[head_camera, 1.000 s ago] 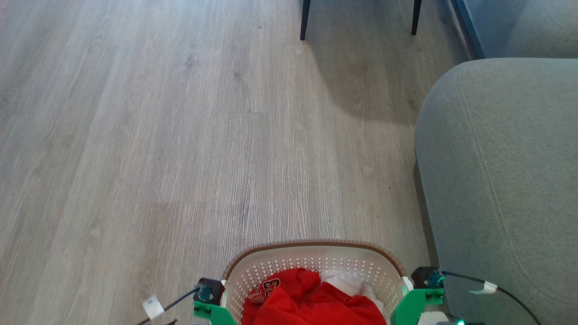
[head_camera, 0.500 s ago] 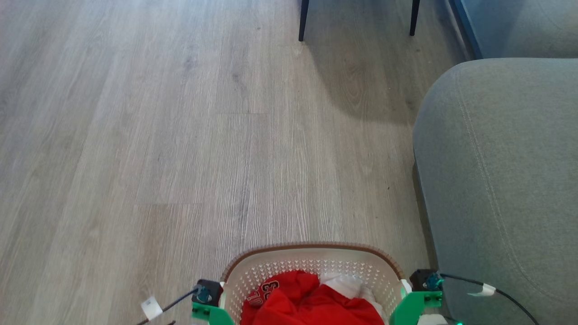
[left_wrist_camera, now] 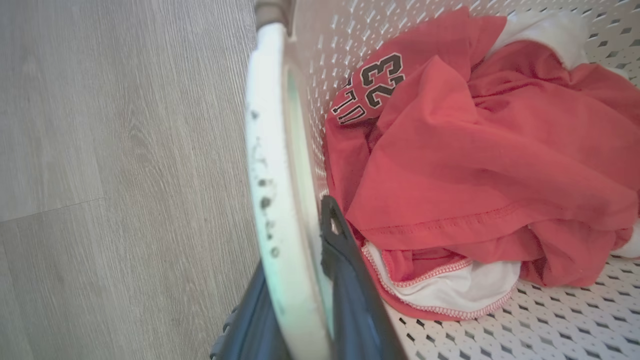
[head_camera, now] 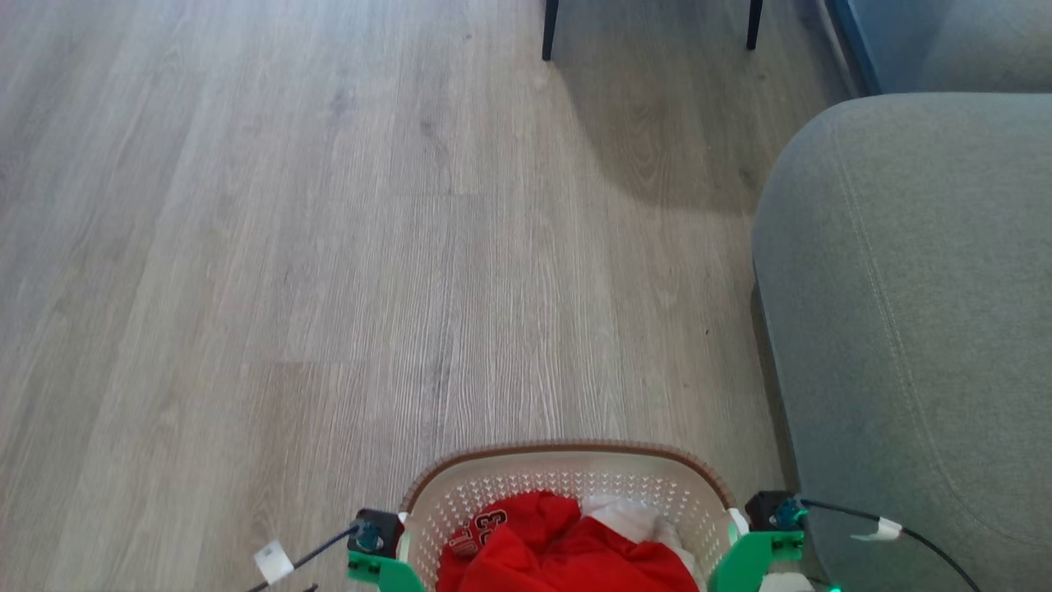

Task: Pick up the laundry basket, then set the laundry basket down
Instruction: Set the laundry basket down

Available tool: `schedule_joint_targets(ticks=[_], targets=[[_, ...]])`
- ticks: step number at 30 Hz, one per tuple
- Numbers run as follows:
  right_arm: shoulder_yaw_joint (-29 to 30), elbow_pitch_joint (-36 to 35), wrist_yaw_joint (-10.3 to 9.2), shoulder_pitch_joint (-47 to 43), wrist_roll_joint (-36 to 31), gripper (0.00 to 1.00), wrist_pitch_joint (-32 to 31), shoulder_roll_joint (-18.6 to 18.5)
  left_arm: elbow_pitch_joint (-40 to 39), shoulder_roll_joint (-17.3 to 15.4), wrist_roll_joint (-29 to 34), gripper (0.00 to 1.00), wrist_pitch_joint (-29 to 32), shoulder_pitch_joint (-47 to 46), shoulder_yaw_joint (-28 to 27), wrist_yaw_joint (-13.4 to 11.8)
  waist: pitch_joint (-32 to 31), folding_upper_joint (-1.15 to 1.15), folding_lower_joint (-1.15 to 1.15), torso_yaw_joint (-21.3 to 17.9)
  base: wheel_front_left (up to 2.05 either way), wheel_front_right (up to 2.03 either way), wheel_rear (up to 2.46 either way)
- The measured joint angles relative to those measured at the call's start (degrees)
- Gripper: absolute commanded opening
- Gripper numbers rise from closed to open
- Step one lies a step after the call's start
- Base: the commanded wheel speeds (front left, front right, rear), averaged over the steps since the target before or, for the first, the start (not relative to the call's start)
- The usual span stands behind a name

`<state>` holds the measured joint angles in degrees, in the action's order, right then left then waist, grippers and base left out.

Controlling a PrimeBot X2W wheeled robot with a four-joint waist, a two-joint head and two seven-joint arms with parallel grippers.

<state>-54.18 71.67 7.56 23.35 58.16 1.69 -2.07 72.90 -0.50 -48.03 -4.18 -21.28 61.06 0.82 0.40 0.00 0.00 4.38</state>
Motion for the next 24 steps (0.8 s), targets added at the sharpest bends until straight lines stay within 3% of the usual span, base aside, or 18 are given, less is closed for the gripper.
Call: schedule_joint_targets(ticks=[11,24], targets=[[-1.35,0.79,0.00,6.72,0.66,0.00,1.19,-0.03,0.15,0.00,-0.56,0.00,-0.94,-5.97,0.01,-0.35,5.42,0.00,0.00,-0.43,0.00,0.00,0.00],[-0.91,2.56,0.00,23.77,0.23,0.00,4.21,-0.32,0.38,-0.10,-0.55,0.00,-3.61,-21.74,-0.64,-1.36,20.24,0.00,0.02,-0.70,0.00,0.00,0.00]])
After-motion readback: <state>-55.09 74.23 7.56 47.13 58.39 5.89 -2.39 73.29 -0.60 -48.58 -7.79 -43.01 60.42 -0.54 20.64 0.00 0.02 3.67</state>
